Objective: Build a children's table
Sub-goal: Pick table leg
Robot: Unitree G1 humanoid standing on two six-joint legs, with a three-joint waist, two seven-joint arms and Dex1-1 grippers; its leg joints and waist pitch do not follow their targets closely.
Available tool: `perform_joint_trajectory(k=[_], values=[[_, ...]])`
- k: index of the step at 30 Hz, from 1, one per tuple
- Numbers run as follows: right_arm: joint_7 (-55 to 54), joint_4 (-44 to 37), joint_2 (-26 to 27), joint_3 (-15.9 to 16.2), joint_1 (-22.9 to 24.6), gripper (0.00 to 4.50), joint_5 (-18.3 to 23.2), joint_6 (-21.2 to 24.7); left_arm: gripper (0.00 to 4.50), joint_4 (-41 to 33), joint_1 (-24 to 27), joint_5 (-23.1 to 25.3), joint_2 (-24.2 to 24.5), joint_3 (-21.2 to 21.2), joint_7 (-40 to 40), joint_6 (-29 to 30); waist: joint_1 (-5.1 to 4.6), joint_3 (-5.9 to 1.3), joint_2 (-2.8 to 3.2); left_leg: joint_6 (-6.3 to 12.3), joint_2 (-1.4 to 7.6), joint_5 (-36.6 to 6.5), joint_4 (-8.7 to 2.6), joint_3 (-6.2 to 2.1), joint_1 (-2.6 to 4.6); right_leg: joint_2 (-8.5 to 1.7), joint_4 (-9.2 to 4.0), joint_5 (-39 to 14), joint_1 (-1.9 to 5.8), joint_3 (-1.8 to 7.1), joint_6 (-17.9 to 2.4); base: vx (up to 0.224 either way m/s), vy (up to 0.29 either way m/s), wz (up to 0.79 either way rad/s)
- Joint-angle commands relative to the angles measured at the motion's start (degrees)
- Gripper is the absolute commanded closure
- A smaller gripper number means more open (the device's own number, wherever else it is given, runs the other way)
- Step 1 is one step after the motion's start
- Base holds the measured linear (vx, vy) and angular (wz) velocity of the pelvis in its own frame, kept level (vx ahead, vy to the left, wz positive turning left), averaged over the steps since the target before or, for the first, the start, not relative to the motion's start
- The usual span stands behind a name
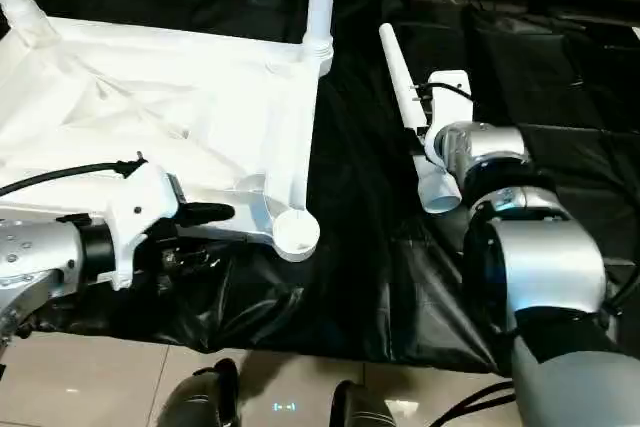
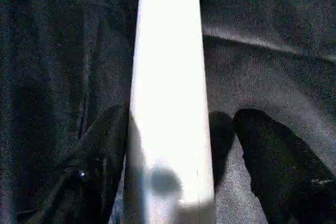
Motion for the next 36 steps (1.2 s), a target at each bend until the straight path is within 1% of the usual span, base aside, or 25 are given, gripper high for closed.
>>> perform_joint_trajectory(k=[1, 3, 4, 6, 7, 9, 11, 12, 13, 14, 15, 16, 20, 21, 22, 24, 25, 26, 28, 29, 30, 31, 33, 34, 36], values=[[0.66, 1.85, -1.28, 0.41, -0.04, 1.08, -1.05, 2.61, 1.53, -1.91, 0.23, -1.25, 0.82, 0.52, -0.31, 1.10, -0.41, -3.68, 0.32, 1.26, 0.62, -2.99, -2.93, -0.14, 2.70, -1.57, -3.09, 8.58, 2.48, 1.78, -15.04, 0.000, 0.000, 0.00], [1.17, 2.03, -1.54, 0.43, -0.24, 1.08, -1.10, 3.02, 1.42, -1.89, 0.07, -1.55, 1.09, 0.42, -0.34, 1.21, -0.47, -3.68, 0.08, 1.01, 0.63, -3.50, -2.92, -0.02, 2.78, -1.60, -3.17, 7.87, 2.57, 1.84, -15.12, 0.000, 0.000, 0.00], [2.16, 2.34, -2.03, 0.35, -0.63, 1.35, -1.24, 3.67, 1.30, -1.66, -0.44, -2.27, 1.71, 0.03, -0.39, 1.56, -0.44, -3.70, 0.05, 0.82, 0.67, -3.76, -2.94, -0.03, 2.85, -1.63, -3.13, 7.10, 2.61, 1.85, -15.11, 0.000, 0.000, 0.00], [2.91, 2.46, -2.44, 0.34, -0.93, 1.42, -1.39, 4.00, 1.18, -1.55, -0.79, -3.13, 2.65, -0.21, -1.00, 1.98, -0.40, -3.66, 0.13, 0.38, 0.69, -3.69, -2.90, 0.03, 2.90, -1.64, -3.11, 6.75, 2.56, 1.87, -15.22, 0.000, 0.000, 0.00], [3.28, 2.51, -2.63, 0.36, -1.02, 1.61, -1.45, 4.13, 1.01, -1.40, -0.99, -3.38, 3.02, -0.31, -1.34, 2.17, -0.43, -3.75, -0.05, 0.30, 0.66, -2.88, -2.87, 0.05, 2.87, -1.60, -3.05, 7.39, 2.68, 1.85, -15.31, 0.000, 0.000, 0.00], [4.43, 2.60, -3.01, 0.86, -1.13, 1.74, -1.93, 4.56, 0.98, -1.36, -1.22, -3.93, 3.99, -0.17, -2.24, 3.04, -0.53, -3.80, -0.23, 0.40, 0.63, -2.37, -2.79, 0.10, 2.81, -1.61, -3.00, 7.95, 2.77, 1.88, -15.42, 0.000, 0.000, 0.00], [5.91, 2.70, -3.31, 1.46, -1.14, 1.94, -2.66, 5.11, 0.64, -1.40, -1.24, -4.57, 5.30, -0.24, -3.37, 4.08, -0.64, -3.96, -0.31, 0.57, 0.56, -2.01, -2.72, 0.10, 2.67, -1.69, -2.90, 7.79, 2.89, 1.85, -15.71, 0.000, 0.000, 0.00], [6.18, 2.72, -3.37, 1.55, -1.12, 1.94, -2.78, 5.20, 0.64, -1.40, -1.24, -4.71, 5.53, -0.28, -3.56, 4.29, -0.70, -3.93, -0.31, 0.63, 0.55, -1.96, -2.72, 0.11, 2.63, -1.72, -2.93, 7.67, 2.90, 1.86, -15.71, 0.000, 0.000, 0.00], [6.69, 2.77, -3.62, 1.88, -0.99, 2.06, -3.25, 5.29, 0.58, -1.48, -1.16, -5.28, 6.16, -0.37, -4.12, 4.73, -0.80, -4.32, -0.53, 0.70, 0.57, -1.54, -2.59, 0.17, 2.72, -1.66, -2.85, 8.01, 3.07, 1.88, -15.89, 0.000, 0.000, 0.00], [6.96, 2.81, -3.79, 1.97, -0.86, 2.27, -3.41, 5.31, 0.42, -1.47, -1.14, -5.55, 6.36, -0.41, -4.27, 4.84, -0.79, -4.40, -0.53, 0.77, 0.59, -1.24, -2.56, 0.15, 2.70, -1.74, -2.78, 8.15, 3.10, 1.88, -16.07, 0.000, 0.000, 0.00], [7.11, 2.84, -3.95, 1.98, -0.77, 2.32, -3.51, 5.31, 0.31, -1.40, -1.23, -5.97, 6.59, -0.49, -4.09, 4.87, -0.83, -4.46, -0.39, 0.83, 0.58, -0.98, -2.52, 0.15, 2.66, -1.71, -2.75, 8.35, 3.06, 1.84, -16.30, 0.000, 0.000, 0.00], [7.13, 2.87, -4.14, 1.92, -0.65, 2.32, -3.54, 5.23, 0.31, -1.15, -1.46, -6.17, 6.56, -0.66, -3.83, 4.77, -0.92, -4.74, -0.59, 0.90, 0.55, -0.68, -2.41, 0.22, 2.66, -1.63, -2.68, 8.86, 3.21, 1.86, -16.41, 0.000, 0.000, 0.00], [6.53, 2.93, -4.60, 1.22, -0.34, 2.63, -3.22, 4.98, 0.04, 0.72, -3.18, -5.85, 4.75, -0.84, -2.22, 3.34, -0.99, -5.40, -0.76, 1.69, 0.47, 0.48, -2.08, 0.23, 2.45, -1.72, -2.32, 10.81, 3.50, 1.92, -16.91, 0.000, 0.000, 0.00], [6.23, 2.94, -4.69, 0.93, -0.23, 2.66, -3.08, 4.84, 0.00, 1.25, -3.65, -5.72, 4.30, -0.97, -1.86, 2.98, -1.03, -5.77, -1.04, 1.92, 0.43, 0.98, -1.94, 0.28, 2.40, -1.65, -2.21, 11.57, 3.74, 1.90, -17.03, 0.000, 0.000, 0.00], [5.68, 2.91, -4.77, 0.29, -0.10, 2.68, -2.66, 4.67, 0.00, 1.74, -4.06, -5.63, 3.72, -0.84, -1.21, 2.68, -0.97, -5.82, -0.90, 2.33, 0.37, 1.68, -1.83, 0.24, 2.32, -1.66, -2.04, 12.61, 3.69, 1.87, -17.13, 0.000, 0.000, 0.00], [4.64, 2.86, -5.06, -0.95, 0.10, 2.70, -1.76, 4.23, 0.00, 2.95, -4.89, -5.08, 2.66, -0.74, 0.01, 2.08, -0.89, -6.54, -1.04, 3.00, 0.30, 3.27, -1.48, 0.25, 2.30, -1.53, -1.63, 15.26, 3.93, 1.83, -17.41, 0.000, 0.000, 0.00], [3.34, 2.80, -5.46, -2.70, 0.39, 2.70, -0.48, 3.14, 0.00, 4.49, -5.60, -4.85, 1.17, -0.25, 1.56, 1.57, -0.85, -7.00, -1.23, 3.43, 0.28, 3.84, -1.30, 0.34, 2.31, -1.50, -1.48, 16.56, 4.08, 1.82, -17.56, 0.000, 0.000, 0.00], [3.37, 2.77, -5.58, -2.92, 0.45, 2.70, -0.29, 2.96, 0.00, 4.82, -5.70, -4.68, 0.91, -0.14, 1.93, 1.39, -0.78, -7.03, -1.14, 3.66, 0.26, 3.90, -1.17, 0.34, 2.25, -1.46, -1.35, 17.27, 3.99, 1.81, -17.73, 0.000, 0.000, 0.00], [3.41, 2.48, -6.49, -5.74, 0.72, 2.70, 2.14, 1.46, 0.00, 7.62, -6.50, -3.65, -1.62, 0.74, 5.11, -0.21, -0.70, -7.97, -1.32, 3.83, 0.31, 3.73, -0.82, 0.31, 2.07, -1.53, -1.10, 17.81, 4.36, 1.71, -17.82, 0.000, 0.000, 0.00], [3.60, 2.31, -6.89, -7.34, 0.70, 2.70, 3.62, 1.08, 0.00, 9.06, -7.01, -3.44, -3.27, 1.26, 6.71, -0.73, -0.50, -8.53, -1.12, 3.81, 0.31, 3.31, -0.57, 0.27, 2.18, -1.55, -0.95, 17.95, 4.51, 1.70, -17.92, 0.000, 0.000, 0.00], [3.61, 2.31, -6.89, -7.35, 0.70, 2.70, 3.63, 1.08, 0.00, 9.07, -7.01, -3.44, -3.28, 1.26, 6.72, -0.73, -0.48, -8.53, -1.04, 3.87, 0.39, 3.08, -0.54, 0.25, 2.23, -1.57, -0.94, 17.93, 4.32, 1.67, -18.01, 0.000, 0.000, 0.00], [3.79, 2.26, -7.00, -7.68, 0.68, 2.70, 3.98, 1.06, 0.00, 9.52, -7.21, -3.38, -3.81, 1.40, 7.16, -0.89, -0.47, -8.37, -1.14, 3.80, 0.36, 2.13, -0.45, 0.31, 2.05, -1.51, -1.02, 16.80, 4.13, 1.65, -18.20, 0.000, 0.000, 0.00], [7.04, 0.97, -7.47, -12.24, 1.07, 2.70, 8.56, -3.05, 0.00, 12.12, -8.68, -3.72, -9.04, 2.68, 11.14, -2.42, -0.25, -9.35, -0.58, 3.01, 0.49, 0.59, -0.20, 0.17, 2.32, -1.79, -0.97, 14.50, 4.39, 1.54, -18.21, 0.000, 0.000, 0.00], [7.04, 0.97, -7.47, -12.24, 1.07, 2.70, 8.56, -3.05, 0.00, 12.12, -8.68, -3.72, -9.04, 2.68, 11.14, -2.42, -0.13, -9.01, -0.93, 2.76, 0.67, -1.95, -0.20, 0.33, 2.33, -1.94, -1.42, 13.13, 4.20, 1.69, -18.46, 0.000, 0.000, 0.00], [11.80, -0.91, -7.46, -16.35, 2.25, 2.70, 12.65, -8.09, 0.00, 14.88, -10.04, -4.68, -14.29, 3.95, 14.98, -3.11, 0.18, -9.53, -0.61, 2.53, 0.81, -4.40, -0.17, 0.32, 2.39, -2.15, -1.57, 10.81, 4.33, 1.66, -18.42, 0.000, 0.000, 0.00]])
